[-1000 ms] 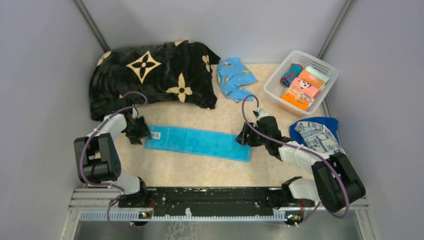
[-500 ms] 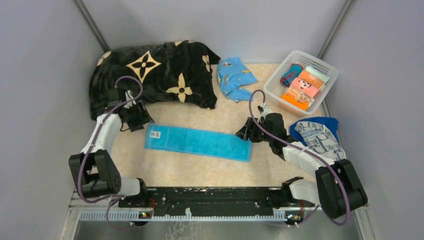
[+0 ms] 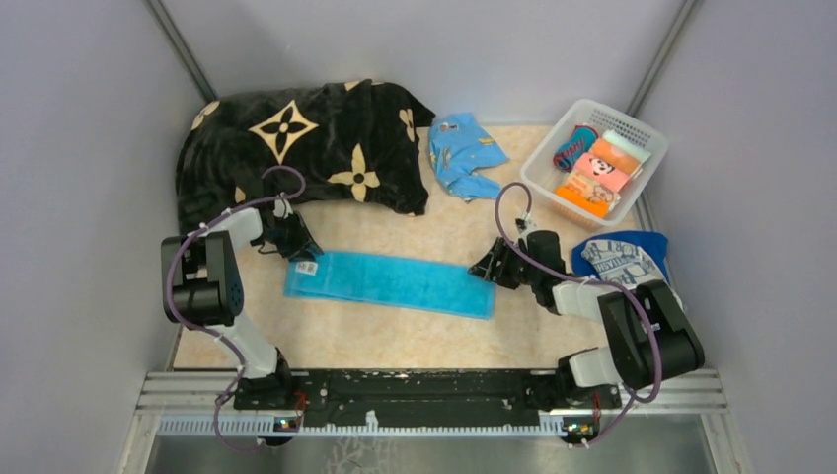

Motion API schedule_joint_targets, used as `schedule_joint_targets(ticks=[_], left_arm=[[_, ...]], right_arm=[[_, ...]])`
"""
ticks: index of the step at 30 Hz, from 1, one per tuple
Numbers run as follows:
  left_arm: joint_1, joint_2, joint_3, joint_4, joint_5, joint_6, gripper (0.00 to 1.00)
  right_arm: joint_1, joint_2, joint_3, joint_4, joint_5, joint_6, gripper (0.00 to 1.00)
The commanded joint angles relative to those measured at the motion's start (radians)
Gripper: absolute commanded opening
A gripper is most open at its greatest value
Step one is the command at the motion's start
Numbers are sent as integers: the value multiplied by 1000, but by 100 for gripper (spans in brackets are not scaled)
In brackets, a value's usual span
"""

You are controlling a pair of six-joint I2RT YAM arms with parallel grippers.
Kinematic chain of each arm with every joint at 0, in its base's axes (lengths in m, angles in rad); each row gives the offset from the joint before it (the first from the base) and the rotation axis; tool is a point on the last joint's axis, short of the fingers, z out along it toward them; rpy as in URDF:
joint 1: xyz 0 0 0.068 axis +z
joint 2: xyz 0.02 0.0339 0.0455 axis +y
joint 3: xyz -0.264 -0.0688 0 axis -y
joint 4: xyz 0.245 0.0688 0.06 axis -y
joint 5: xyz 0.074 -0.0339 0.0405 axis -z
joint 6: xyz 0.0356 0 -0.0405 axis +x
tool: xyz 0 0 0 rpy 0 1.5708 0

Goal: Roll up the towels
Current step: Fold the towel at the center of the board.

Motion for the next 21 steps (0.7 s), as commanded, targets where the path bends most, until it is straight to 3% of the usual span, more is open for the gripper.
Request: schedule_joint_targets(ticks=[1,6,10,18,21], left_arm=[[35,35,-10,27,-82,1,38],[55,62,-4,19,-119,-3,44],[51,40,-44,53,-37,-25,45],[-26,-124,-184,153,114,-122,56],[-26,-203,-182,124,95,-117,59]], right_arm=[[-22,77,-24,99,-19,24,56],[-45,151,-27,92,18,28,55],[-95,176,6,27,51,3,55],[-192,182,131,-101,130,-98,55],[-198,153,178,-157,146,-159,55]])
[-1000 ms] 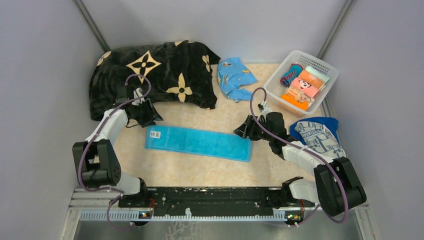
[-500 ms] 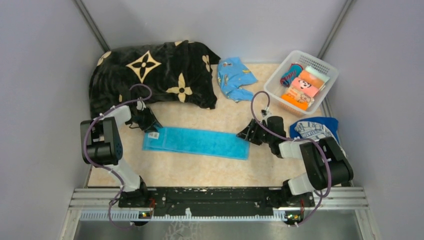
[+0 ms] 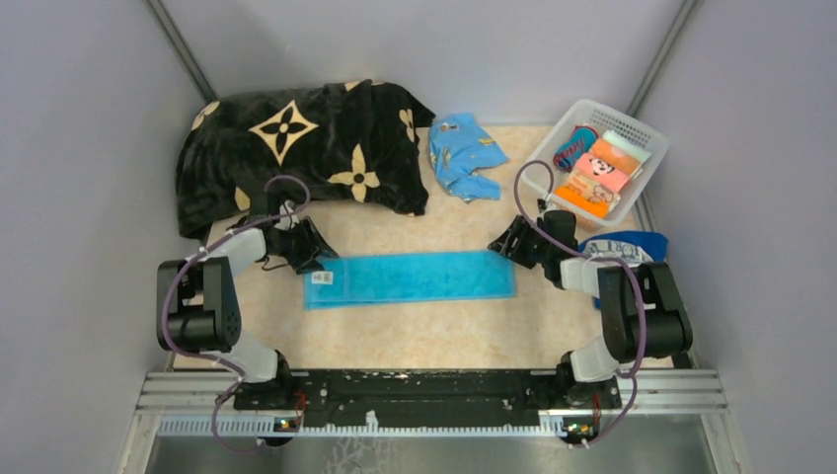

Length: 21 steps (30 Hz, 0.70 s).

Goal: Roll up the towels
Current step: Fold the towel at the center of the board.

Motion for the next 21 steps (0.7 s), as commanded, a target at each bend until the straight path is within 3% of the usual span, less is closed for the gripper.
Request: schedule_joint_targets(ticks=[1,4,11,15,21], left_arm=[[-6,-116,-3,-22,-27,-3,61],[-7,-194,10,-76,-99,15,62],[-7,-328,-121,-97,-76,-10,61],[-4,-361,-167,-129,-211,-10,58],[-3,-339,-146,-158,-222,-19,59]], right_arm=[[-26,-29,70,-162,123,-155,55],[-26,-116,102,-223,64,-199,55],[-11,-280,67,-291,-102,-205,55],[23,-307,18,-277,-146,-206,55],[109,-289,-20,-248,-163,-223,55]])
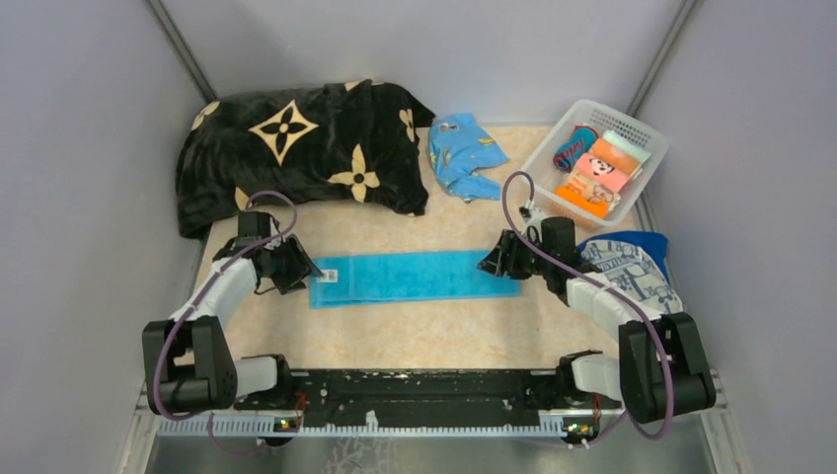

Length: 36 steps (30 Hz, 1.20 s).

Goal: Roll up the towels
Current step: Fold the towel at the center of the board.

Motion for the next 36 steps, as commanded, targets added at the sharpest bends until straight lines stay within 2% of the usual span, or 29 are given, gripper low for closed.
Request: schedule_joint_targets(ticks=[1,12,19,30,36], left_arm=[[3,12,24,-27,-29,-7,59],[-2,97,19,-8,12,-2,59],[-25,52,34,-39,55,-3,58],[-32,-43,42,-79,105,-41,49],[-32,-78,-13,-15,174,-83,48]], right_arm=[[42,3,-24,56,-50,-19,55],[44,37,-32,118,-91,-32,55],[44,43,-35,134,-100,-27,55],[44,44,-35,123,-100,-34,55],[44,52,-28,128,-104,-31,55]])
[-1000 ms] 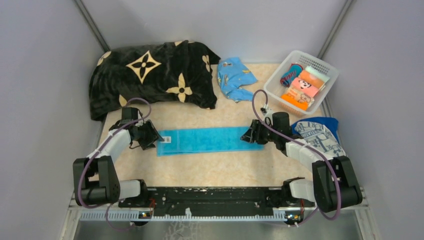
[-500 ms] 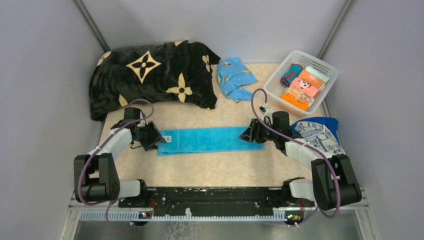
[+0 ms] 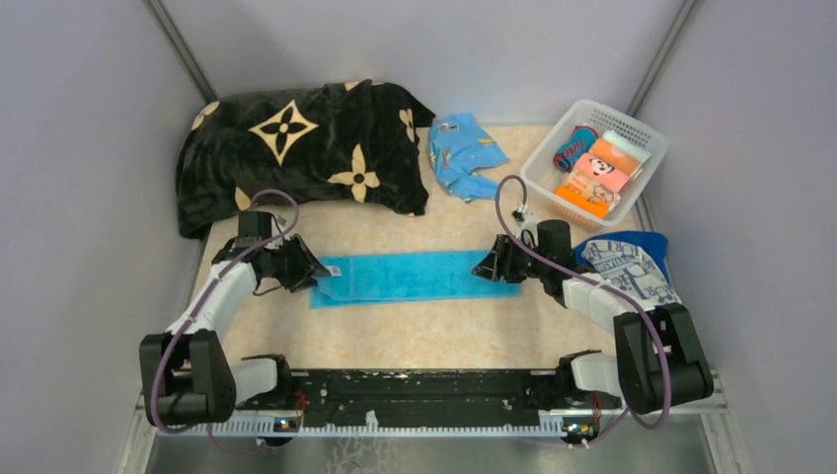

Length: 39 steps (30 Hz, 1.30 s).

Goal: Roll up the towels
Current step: Fold the towel at the center of the board.

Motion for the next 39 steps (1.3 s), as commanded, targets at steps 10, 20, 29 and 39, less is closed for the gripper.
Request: schedule_joint_targets(ticks=[10,20,29,39], left_arm=[[-4,4,-55,36,1,-51,35],[-4,-17,48,-156,-128,-64,10],[-4,7,97,-284,-212,-80,13],[-4,108,46,-248,-227,-138,10]], right_arm=[[8,10,14,49,-29,-18,55],[8,15,26,-13,64,-17,55],[-13,25,0,-42,150,13,55],[-68,54,-8,-72,211,17,56]])
